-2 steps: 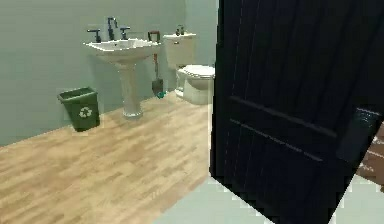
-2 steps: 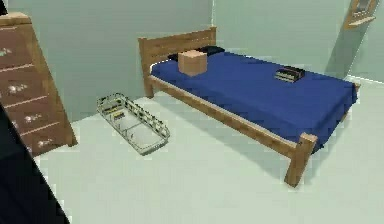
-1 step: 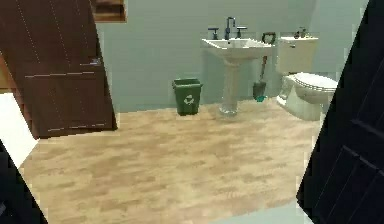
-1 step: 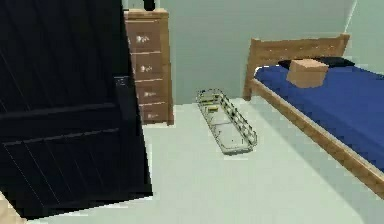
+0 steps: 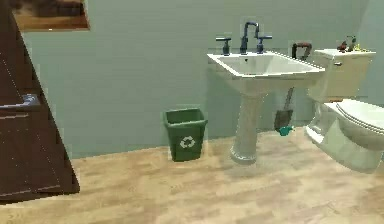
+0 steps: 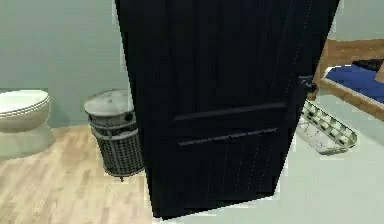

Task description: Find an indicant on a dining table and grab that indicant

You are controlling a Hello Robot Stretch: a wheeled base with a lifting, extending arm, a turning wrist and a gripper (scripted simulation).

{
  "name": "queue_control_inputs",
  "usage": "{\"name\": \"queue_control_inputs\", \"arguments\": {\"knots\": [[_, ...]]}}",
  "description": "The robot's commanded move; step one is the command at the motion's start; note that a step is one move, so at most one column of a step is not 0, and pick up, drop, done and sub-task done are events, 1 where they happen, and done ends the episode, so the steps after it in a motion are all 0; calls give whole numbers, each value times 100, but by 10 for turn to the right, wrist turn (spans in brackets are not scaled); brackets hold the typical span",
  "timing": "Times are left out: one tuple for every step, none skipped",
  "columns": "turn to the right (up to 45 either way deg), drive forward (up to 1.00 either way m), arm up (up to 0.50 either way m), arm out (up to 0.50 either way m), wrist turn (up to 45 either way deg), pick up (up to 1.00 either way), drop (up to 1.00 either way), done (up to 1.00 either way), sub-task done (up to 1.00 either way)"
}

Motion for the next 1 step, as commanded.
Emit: {"name": "queue_control_inputs", "arguments": {"knots": [[-330, 0, 0, 0, 0, 0, 0, 0, 0]]}}
